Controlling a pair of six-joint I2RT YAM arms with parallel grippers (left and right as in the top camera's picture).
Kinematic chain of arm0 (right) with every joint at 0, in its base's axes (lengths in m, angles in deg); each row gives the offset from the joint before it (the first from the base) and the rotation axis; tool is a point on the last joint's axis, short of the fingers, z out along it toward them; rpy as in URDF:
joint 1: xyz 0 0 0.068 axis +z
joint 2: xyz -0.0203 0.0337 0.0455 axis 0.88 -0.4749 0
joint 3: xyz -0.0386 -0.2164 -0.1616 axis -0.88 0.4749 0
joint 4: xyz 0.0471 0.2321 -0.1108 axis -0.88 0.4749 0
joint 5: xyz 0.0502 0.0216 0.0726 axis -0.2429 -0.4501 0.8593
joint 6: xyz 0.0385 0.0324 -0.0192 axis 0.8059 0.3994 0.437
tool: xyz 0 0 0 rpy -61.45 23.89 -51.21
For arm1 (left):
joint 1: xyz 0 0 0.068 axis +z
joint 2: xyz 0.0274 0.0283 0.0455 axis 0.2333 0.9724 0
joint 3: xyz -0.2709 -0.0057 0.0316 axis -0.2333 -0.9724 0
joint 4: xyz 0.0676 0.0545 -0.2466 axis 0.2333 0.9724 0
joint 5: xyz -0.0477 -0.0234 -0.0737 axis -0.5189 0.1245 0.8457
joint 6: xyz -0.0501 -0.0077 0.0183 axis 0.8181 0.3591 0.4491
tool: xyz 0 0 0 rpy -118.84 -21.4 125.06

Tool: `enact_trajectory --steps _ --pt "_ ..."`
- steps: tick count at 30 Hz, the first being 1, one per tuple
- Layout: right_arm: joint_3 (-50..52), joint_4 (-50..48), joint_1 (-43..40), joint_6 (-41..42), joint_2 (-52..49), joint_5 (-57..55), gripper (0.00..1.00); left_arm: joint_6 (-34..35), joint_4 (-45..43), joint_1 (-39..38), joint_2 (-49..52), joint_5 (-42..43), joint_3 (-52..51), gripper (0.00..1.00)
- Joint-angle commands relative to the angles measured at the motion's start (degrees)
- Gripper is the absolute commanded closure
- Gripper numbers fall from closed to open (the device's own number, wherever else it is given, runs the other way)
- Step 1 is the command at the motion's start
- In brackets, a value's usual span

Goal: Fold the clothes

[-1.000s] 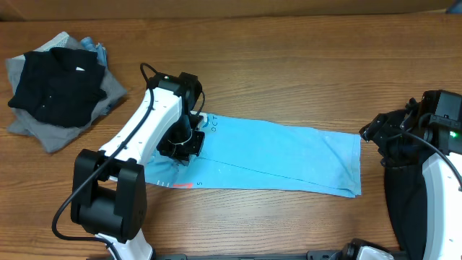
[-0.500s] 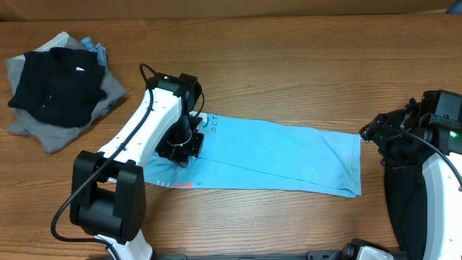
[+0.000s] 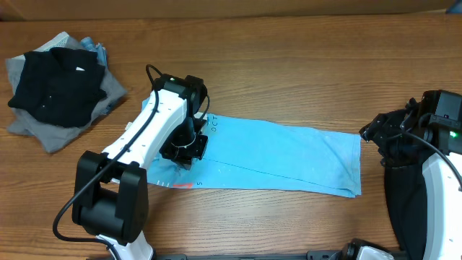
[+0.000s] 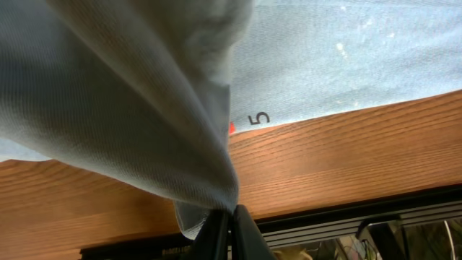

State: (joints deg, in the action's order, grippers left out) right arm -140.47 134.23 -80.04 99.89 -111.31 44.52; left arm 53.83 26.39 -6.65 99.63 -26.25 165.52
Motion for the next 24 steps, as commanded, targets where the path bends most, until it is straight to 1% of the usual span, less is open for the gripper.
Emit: enact_trajectory --steps 1,3,6,12,14,16,17,18,19,20,22,24 --pt "-0.5 -0.3 -0.3 0.0 0.2 -0.3 0.25 2.1 -0.2 -1.3 -2.1 0.6 1.0 0.94" --pt "-0.5 -0.3 -0.3 0.0 0.2 -0.3 0.25 2.3 -0.7 -1.3 -2.1 0.5 1.0 0.92" --pt "-0.5 -0.3 -0.3 0.0 0.2 -0.3 0.25 2.7 -0.6 -1.2 -2.1 0.5 1.0 0.95" --pt "-0.5 -0.3 -0.3 0.0 0.2 -0.3 0.25 3.2 -0.4 -1.6 -2.1 0.7 1.0 0.94" --pt "-0.5 -0.3 -0.3 0.0 0.2 -0.3 0.25 3.6 -0.4 -1.6 -2.1 0.7 1.0 0.93" --pt "-0.5 -0.3 -0.3 0.0 0.2 -0.3 0.25 3.6 -0.4 -1.6 -2.1 0.7 1.1 0.88" --pt "-0.5 -0.3 -0.3 0.0 0.2 -0.3 0.25 3.6 -0.4 -1.6 -2.1 0.6 1.1 0.80" --pt "-0.5 -0.3 -0.3 0.0 0.2 -0.3 0.25 3.6 -0.4 -1.6 -2.1 0.3 1.2 0.64" --pt "-0.5 -0.3 -0.3 0.0 0.2 -0.3 0.25 3.6 -0.5 -1.4 -2.1 -0.8 1.4 0.34" --pt "-0.5 -0.4 -0.3 0.0 0.2 -0.3 0.25 3.6 -0.4 -1.1 -2.1 -2.1 1.8 0.20" --pt "-0.5 -0.4 -0.3 0.0 0.2 -0.3 0.25 3.6 -0.1 0.3 -2.1 -4.6 3.3 0.14" --pt "-0.5 -0.5 -0.3 0.0 0.2 -0.3 0.25 3.6 -0.1 2.2 -2.1 -5.6 5.3 0.13"
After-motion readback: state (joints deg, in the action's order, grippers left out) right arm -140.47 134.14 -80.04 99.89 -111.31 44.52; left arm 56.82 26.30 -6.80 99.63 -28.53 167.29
